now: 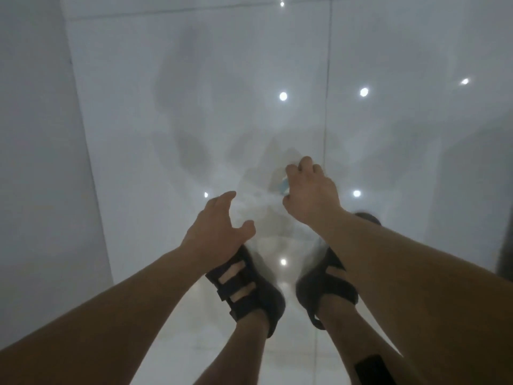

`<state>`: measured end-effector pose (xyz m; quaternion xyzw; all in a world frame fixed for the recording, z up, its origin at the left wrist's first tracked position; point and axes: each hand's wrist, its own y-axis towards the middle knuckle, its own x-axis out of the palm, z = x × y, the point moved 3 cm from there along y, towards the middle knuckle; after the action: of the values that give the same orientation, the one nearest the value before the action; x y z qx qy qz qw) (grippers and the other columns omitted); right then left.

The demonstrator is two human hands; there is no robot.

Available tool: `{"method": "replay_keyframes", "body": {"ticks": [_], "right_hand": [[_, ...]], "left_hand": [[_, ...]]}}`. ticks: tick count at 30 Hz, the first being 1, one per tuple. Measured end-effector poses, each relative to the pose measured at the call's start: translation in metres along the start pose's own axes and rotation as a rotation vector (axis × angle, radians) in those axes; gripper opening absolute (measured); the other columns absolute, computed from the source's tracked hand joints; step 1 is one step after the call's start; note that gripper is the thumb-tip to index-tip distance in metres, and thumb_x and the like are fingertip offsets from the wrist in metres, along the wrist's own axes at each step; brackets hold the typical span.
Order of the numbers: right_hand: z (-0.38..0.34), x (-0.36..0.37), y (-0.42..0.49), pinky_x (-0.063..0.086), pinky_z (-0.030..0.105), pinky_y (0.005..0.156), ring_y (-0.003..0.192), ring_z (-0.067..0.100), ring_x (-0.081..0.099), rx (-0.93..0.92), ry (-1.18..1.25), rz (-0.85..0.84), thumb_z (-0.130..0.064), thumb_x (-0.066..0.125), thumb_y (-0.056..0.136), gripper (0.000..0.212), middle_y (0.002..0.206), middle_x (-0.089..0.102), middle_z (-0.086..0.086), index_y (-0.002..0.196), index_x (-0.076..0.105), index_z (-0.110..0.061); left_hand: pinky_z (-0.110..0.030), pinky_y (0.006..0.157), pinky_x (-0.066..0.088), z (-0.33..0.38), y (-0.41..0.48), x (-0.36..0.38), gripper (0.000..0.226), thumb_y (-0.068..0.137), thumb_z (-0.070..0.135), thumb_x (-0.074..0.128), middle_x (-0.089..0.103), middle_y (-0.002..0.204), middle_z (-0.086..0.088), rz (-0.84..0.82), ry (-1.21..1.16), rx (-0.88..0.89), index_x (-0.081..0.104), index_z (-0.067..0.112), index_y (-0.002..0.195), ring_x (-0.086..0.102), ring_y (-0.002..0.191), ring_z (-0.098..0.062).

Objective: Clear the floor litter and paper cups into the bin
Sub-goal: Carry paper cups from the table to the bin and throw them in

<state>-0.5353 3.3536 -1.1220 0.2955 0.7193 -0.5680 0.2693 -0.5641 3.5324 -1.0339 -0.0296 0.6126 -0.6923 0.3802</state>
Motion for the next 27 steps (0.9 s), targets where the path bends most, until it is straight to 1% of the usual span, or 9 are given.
{"method": "replay_keyframes", "body": {"ticks": [5, 8, 11, 13, 15, 19, 21, 23, 27], "right_hand": [[0.01, -0.046, -0.075, 0.055, 0.033, 0.075, 0.102, 0.024, 0.055, 0.022, 0.343, 0.136, -0.035, 0.075, 0.074, 0.069, 0.124, 0.046, 0.006, 0.133, 0.042, -0.018], [0.014, -0.096, -0.137, 0.055, 0.025, 0.066, 0.093, 0.018, 0.064, 0.052, 0.433, 0.309, -0.044, 0.087, 0.06, 0.088, 0.119, 0.055, 0.001, 0.132, 0.043, -0.022], [0.02, -0.143, -0.196, 0.055, 0.032, 0.079, 0.106, 0.018, 0.06, 0.059, 0.562, 0.382, -0.04, 0.084, 0.065, 0.094, 0.128, 0.05, -0.001, 0.142, 0.032, -0.028], [0.026, -0.173, -0.232, 0.056, 0.037, 0.085, 0.113, 0.019, 0.056, 0.067, 0.619, 0.433, -0.035, 0.081, 0.069, 0.094, 0.133, 0.047, -0.001, 0.145, 0.026, -0.031], [0.032, -0.201, -0.268, 0.057, 0.036, 0.086, 0.115, 0.018, 0.056, 0.101, 0.637, 0.49, -0.032, 0.082, 0.071, 0.091, 0.134, 0.048, 0.0, 0.145, 0.028, -0.03], [0.032, -0.244, -0.349, 0.053, 0.026, 0.088, 0.115, 0.011, 0.053, 0.195, 0.649, 0.583, -0.038, 0.08, 0.073, 0.085, 0.134, 0.048, -0.003, 0.144, 0.036, -0.027], [0.029, -0.253, -0.392, 0.046, 0.014, 0.087, 0.113, 0.006, 0.053, 0.277, 0.653, 0.595, -0.044, 0.083, 0.067, 0.089, 0.132, 0.05, -0.007, 0.143, 0.039, -0.027], [0.029, -0.254, -0.434, 0.036, 0.011, 0.089, 0.116, 0.008, 0.054, 0.349, 0.668, 0.6, -0.048, 0.084, 0.063, 0.093, 0.134, 0.051, -0.007, 0.142, 0.039, -0.028], [0.048, -0.237, -0.514, 0.032, 0.015, 0.1, 0.132, 0.006, 0.035, 0.495, 0.736, 0.585, -0.058, 0.069, 0.071, 0.092, 0.148, 0.029, -0.015, 0.149, 0.025, -0.036]], "left_hand": [[-0.034, 0.102, 0.04, 0.059, -0.034, -0.03, 0.073, 0.085, 0.046, 0.064, 0.04, 0.146, 0.003, -0.04, -0.16, -0.019, 0.028, 0.03, 0.146, 0.046, 0.127, -0.019], [-0.028, 0.092, 0.044, 0.117, -0.076, -0.042, 0.074, 0.082, 0.045, 0.068, 0.044, 0.138, 0.008, -0.18, -0.223, 0.05, 0.03, 0.034, 0.144, 0.05, 0.122, -0.016], [-0.019, 0.083, 0.048, 0.175, -0.13, -0.055, 0.07, 0.079, 0.038, 0.073, 0.05, 0.13, 0.011, -0.346, -0.144, 0.185, 0.036, 0.035, 0.139, 0.059, 0.109, -0.01], [-0.018, 0.078, 0.052, 0.206, -0.167, -0.062, 0.054, 0.078, 0.034, 0.076, 0.06, 0.116, 0.012, -0.408, -0.066, 0.288, 0.05, 0.032, 0.126, 0.064, 0.096, -0.006], [-0.023, 0.081, 0.055, 0.232, -0.203, -0.067, 0.039, 0.077, 0.03, 0.077, 0.066, 0.103, 0.01, -0.416, -0.026, 0.363, 0.059, 0.028, 0.111, 0.066, 0.089, -0.006], [-0.024, 0.071, 0.053, 0.269, -0.276, -0.066, 0.021, 0.079, 0.026, 0.075, 0.067, 0.094, 0.003, -0.386, 0.034, 0.426, 0.06, 0.023, 0.094, 0.063, 0.077, -0.009], [-0.027, 0.071, 0.053, 0.279, -0.311, -0.058, 0.017, 0.083, 0.029, 0.071, 0.066, 0.093, 0.001, -0.381, 0.109, 0.45, 0.059, 0.021, 0.092, 0.063, 0.08, -0.013], [-0.029, 0.071, 0.052, 0.289, -0.342, -0.045, 0.014, 0.087, 0.03, 0.065, 0.065, 0.09, 0.001, -0.38, 0.177, 0.489, 0.058, 0.019, 0.089, 0.062, 0.079, -0.012], [-0.012, 0.059, 0.04, 0.312, -0.396, -0.009, 0.014, 0.093, 0.028, 0.057, 0.06, 0.09, -0.001, -0.316, 0.329, 0.567, 0.054, 0.014, 0.09, 0.053, 0.074, -0.007]]}}
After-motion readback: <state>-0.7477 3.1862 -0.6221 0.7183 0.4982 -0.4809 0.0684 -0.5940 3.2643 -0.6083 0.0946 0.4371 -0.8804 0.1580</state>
